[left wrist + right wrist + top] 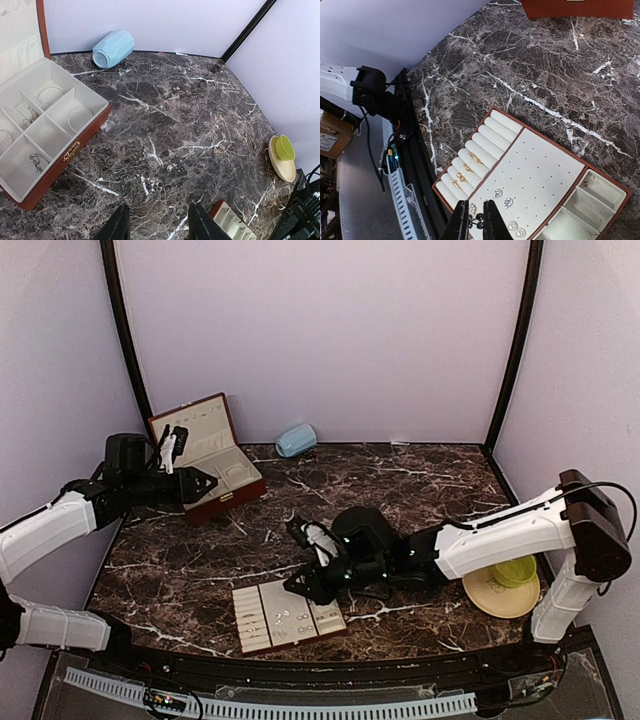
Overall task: Organize the mixed jewelry
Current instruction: Pass from the left arm to the right, then place the earring in the earring holder.
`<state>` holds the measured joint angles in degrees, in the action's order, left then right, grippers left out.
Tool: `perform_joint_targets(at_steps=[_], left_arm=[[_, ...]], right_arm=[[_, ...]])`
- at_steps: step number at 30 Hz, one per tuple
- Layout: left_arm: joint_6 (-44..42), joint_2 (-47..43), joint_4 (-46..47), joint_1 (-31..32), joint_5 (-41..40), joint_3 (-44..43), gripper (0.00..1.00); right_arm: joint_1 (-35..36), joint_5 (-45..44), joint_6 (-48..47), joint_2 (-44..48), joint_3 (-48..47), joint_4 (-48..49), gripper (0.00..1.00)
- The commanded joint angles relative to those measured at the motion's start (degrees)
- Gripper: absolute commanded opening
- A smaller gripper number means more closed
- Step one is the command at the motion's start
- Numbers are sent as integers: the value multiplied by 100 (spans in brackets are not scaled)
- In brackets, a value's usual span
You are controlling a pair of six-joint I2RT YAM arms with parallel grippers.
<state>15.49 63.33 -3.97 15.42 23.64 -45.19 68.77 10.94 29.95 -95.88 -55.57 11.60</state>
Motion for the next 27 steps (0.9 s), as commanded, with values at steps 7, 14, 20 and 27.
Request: perform_joint_targets(at_steps=[7, 14, 20, 27], left_arm=[[-256, -23, -109, -30, 263, 822, 42], [-333, 57, -110, -30, 337, 756, 43], [-327, 145, -84, -30, 463, 722, 42], [-327, 101, -79, -30, 470, 731, 42]], right_arm=[[367, -630, -758, -885, -974, -925, 10], [505, -637, -938, -1417, -1478, -1285, 11], [511, -602, -960, -1675, -1704, -1412, 11], [514, -747, -1010, -1846, -1881, -1477, 12]])
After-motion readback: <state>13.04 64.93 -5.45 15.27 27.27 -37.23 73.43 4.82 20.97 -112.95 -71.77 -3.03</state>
